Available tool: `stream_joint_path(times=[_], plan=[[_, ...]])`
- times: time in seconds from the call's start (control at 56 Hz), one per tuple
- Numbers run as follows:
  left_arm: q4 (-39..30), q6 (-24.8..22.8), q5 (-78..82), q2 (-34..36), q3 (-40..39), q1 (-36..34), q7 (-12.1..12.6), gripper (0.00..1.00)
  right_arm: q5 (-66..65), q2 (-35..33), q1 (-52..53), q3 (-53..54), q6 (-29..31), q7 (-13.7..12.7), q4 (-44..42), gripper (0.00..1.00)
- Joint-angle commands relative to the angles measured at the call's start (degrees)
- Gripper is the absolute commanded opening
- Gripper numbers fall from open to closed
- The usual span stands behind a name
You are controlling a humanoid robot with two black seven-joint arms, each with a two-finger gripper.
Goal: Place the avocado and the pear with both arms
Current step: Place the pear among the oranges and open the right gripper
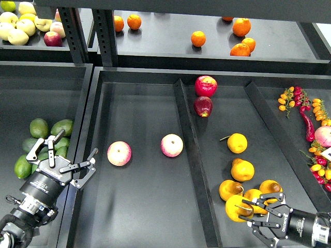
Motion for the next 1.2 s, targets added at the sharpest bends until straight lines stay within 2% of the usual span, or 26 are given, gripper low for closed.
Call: stream_joint_path(times=[0.0,0.321,0.589,0.946,1.036,1.089,1.179], plan=[[-0.01,0.00,0.00,0.00,0.05,0.30,0.00,1.00,-2.33,1.23,-0.34,0.41,0.00,0.00,-2.78,0.26],[-0.01,0.00,0.00,0.00,0.05,0.65,0.00,1.00,-5.24,5.71,0.36,0.85,0.00,0.00,-9.47,0.27],[-0.01,0.00,0.00,0.00,0.05,0.65,0.00,1.00,-6.73,8.35,1.24,2.96,0.00,0.00,-14.39,0.32],[-0.01,0.00,0.00,0.00,0.05,0.65,0.00,1.00,-6.73,7.91,1.68,2.87,0.00,0.00,-14.39,0.54],[-0.01,0.00,0.00,0.00,0.05,0.65,0.00,1.00,-6.64,7.65,1.59,2.78,0.00,0.00,-14.21,0.68],[-0.01,0.00,0.00,0.00,0.05,0.65,0.00,1.00,-6.64,7.12,1.42,2.70,0.00,0.00,-14.13,0.73],[-0.01,0.00,0.00,0.00,0.05,0.65,0.00,1.00,-6.38,5.81,1.42,2.70,0.00,0.00,-12.90,0.74]])
